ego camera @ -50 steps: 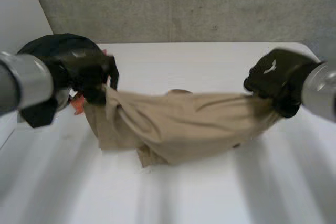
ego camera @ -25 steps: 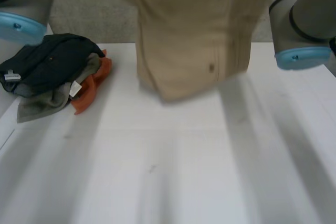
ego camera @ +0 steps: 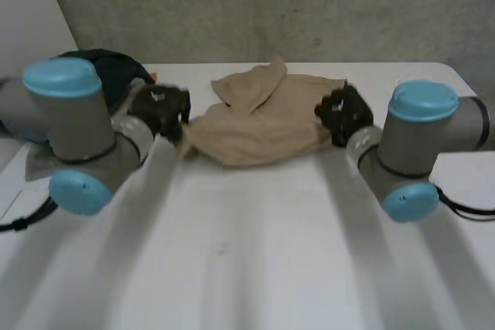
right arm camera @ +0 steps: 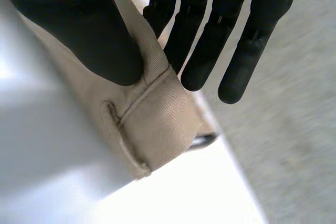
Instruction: Fold the laundry.
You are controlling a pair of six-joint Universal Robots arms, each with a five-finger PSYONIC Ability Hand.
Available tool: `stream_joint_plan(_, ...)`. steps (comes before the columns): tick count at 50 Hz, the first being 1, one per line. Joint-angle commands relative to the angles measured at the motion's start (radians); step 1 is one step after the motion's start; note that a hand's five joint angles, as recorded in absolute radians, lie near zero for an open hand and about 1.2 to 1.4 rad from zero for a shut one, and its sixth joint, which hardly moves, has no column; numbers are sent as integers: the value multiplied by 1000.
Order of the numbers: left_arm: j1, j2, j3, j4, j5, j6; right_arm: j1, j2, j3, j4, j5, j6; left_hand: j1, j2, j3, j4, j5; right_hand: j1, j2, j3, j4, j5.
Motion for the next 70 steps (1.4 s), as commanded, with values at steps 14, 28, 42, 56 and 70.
stream_joint_plan(14,-47,348,-433,-490,-2,323,14,-389,399,627,4,-266,246,198,208,197,207,262,221,200,198,203)
stream_joint_plan(28,-155,437,-361,-604,-19,544,-6,-469,530,594,-13,-297,-976,-1023,-1014,-1024,-1015,262,221,200,198,203)
stream_joint_plan(42,-89,115,149,-389,154,528,-3,-451,593,431,-31,-218,-976,-1023,-1014,-1024,-1015,262,221,200,198,203)
stream_joint_plan(56,-83,-403,732,-376,292,543,-1,-403,629,305,-27,-195,-761,-808,-799,-809,-800,262,221,200,198,203)
stream_joint_plan(70,-71,-690,1047,-352,324,730,-11,-405,657,279,-31,-198,-696,-744,-734,-745,-735,262,221,200,198,203)
